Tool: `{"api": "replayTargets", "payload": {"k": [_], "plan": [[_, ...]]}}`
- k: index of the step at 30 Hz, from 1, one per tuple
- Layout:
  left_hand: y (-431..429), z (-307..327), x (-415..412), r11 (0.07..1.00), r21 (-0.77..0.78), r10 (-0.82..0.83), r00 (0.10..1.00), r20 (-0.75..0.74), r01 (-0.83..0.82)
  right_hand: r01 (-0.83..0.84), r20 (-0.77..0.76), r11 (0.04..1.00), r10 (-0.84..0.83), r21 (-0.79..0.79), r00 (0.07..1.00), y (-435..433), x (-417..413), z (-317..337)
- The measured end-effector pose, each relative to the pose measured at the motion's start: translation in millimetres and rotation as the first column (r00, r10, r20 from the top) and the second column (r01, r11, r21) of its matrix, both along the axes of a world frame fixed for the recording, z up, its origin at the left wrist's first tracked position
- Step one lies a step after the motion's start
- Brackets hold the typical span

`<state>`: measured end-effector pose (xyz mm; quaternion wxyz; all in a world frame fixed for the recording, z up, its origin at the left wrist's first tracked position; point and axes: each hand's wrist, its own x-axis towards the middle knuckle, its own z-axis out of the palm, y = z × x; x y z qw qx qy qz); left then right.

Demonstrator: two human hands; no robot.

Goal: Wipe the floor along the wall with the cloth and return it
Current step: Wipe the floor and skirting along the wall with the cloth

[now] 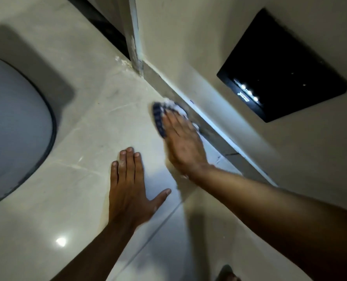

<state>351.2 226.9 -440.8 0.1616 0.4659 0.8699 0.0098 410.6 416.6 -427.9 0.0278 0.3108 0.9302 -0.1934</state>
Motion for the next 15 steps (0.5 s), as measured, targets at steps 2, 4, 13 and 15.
{"api": "replayTargets", "payload": {"k": [2, 4, 13, 15], "plan": [[2, 0, -1, 1.000, 0.004, -0.004, 1.000, -0.009, 0.005, -0.024, 0.003, 0.998, 0.024, 0.061, 1.000, 9, -49, -5], [4, -1, 1, 1.000, 0.004, -0.001, 1.000, -0.012, 0.001, -0.050, 0.024, 0.993, 0.048, 0.105, 0.999, 11, -72, -5], [-1, 3, 14, 0.999, 0.033, 0.021, 0.998, 0.058, -0.023, -0.265, 0.209, 0.910, 0.205, 0.319, 0.956, -8, 154, 28], [-4, 6, 20, 1.000, 0.020, 0.001, 0.997, 0.075, -0.002, -0.209, 0.254, 0.936, 0.136, 0.285, 0.957, -20, 181, 34]]}}
